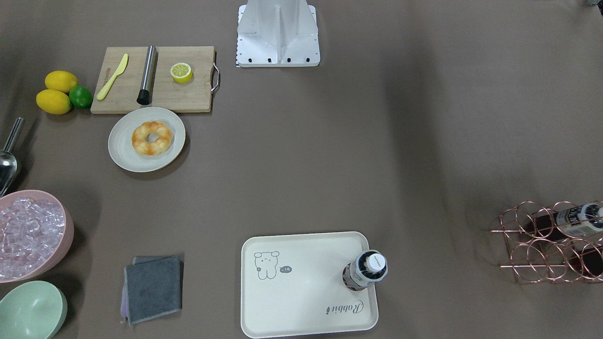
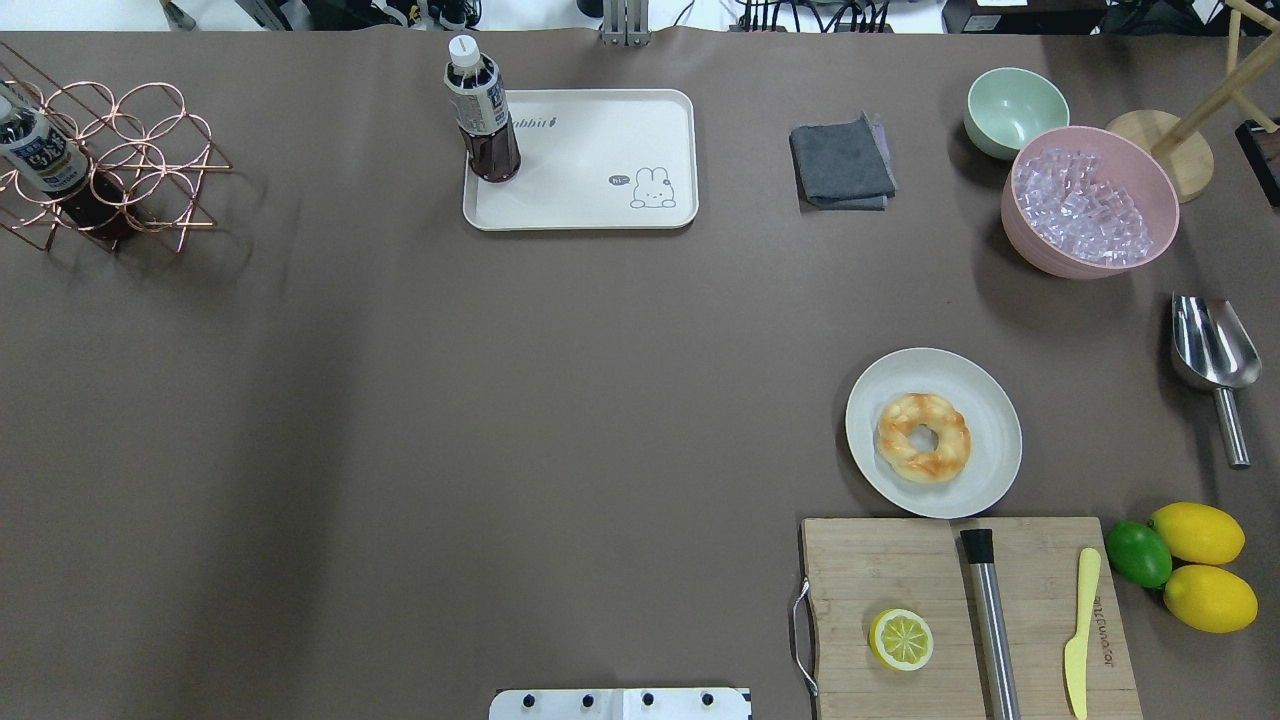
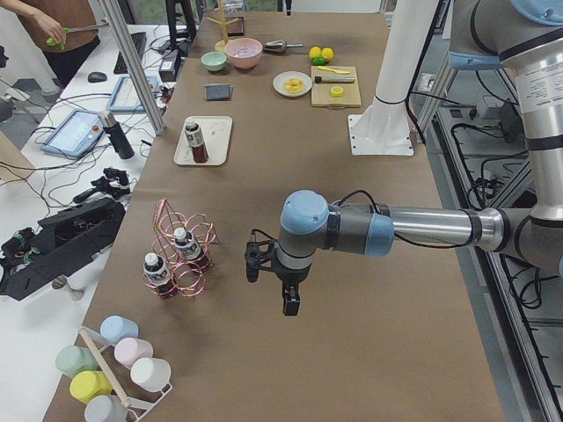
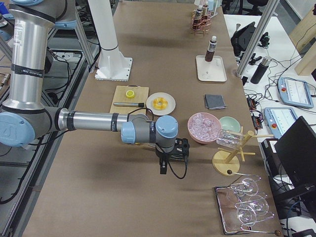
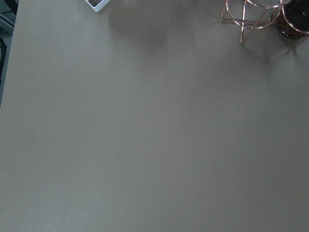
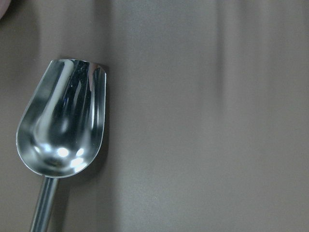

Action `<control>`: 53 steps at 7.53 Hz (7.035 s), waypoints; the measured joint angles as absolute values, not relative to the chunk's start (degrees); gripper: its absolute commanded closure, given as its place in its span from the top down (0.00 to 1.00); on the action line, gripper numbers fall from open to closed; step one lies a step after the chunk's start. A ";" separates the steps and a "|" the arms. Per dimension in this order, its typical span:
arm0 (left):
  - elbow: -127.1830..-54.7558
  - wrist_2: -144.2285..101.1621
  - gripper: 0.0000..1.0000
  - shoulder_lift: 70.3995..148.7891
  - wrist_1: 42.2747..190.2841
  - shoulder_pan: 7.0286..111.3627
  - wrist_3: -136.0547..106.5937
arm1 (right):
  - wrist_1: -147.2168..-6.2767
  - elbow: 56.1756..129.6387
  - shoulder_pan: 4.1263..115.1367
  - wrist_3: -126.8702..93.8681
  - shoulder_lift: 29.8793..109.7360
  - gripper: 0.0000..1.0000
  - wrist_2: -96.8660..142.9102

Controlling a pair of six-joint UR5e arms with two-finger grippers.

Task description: Place donut on tray

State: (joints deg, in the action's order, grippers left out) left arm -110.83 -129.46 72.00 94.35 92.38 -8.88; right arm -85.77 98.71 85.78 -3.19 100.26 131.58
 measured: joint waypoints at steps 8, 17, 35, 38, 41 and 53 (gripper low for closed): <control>-110.80 -129.42 0.98 71.72 94.40 92.37 -8.88 | -84.96 109.45 73.88 -30.45 98.20 1.00 137.02; -110.45 -129.11 0.98 71.89 94.40 92.37 -8.88 | -72.98 108.99 44.97 -71.22 90.97 0.90 121.96; -110.75 -129.11 0.98 71.94 94.40 92.40 -8.88 | -62.27 106.28 43.41 -86.89 84.44 0.00 121.79; -111.02 -129.11 0.98 71.98 94.40 92.45 -8.88 | -62.31 100.65 43.92 -94.68 73.43 0.00 121.62; -111.58 -129.04 0.98 71.83 94.40 92.46 -8.88 | -62.13 88.37 44.30 -98.94 59.62 0.00 120.65; -112.07 -128.82 0.98 71.99 94.43 93.14 -8.88 | -55.99 51.94 44.16 -106.80 32.55 0.00 113.39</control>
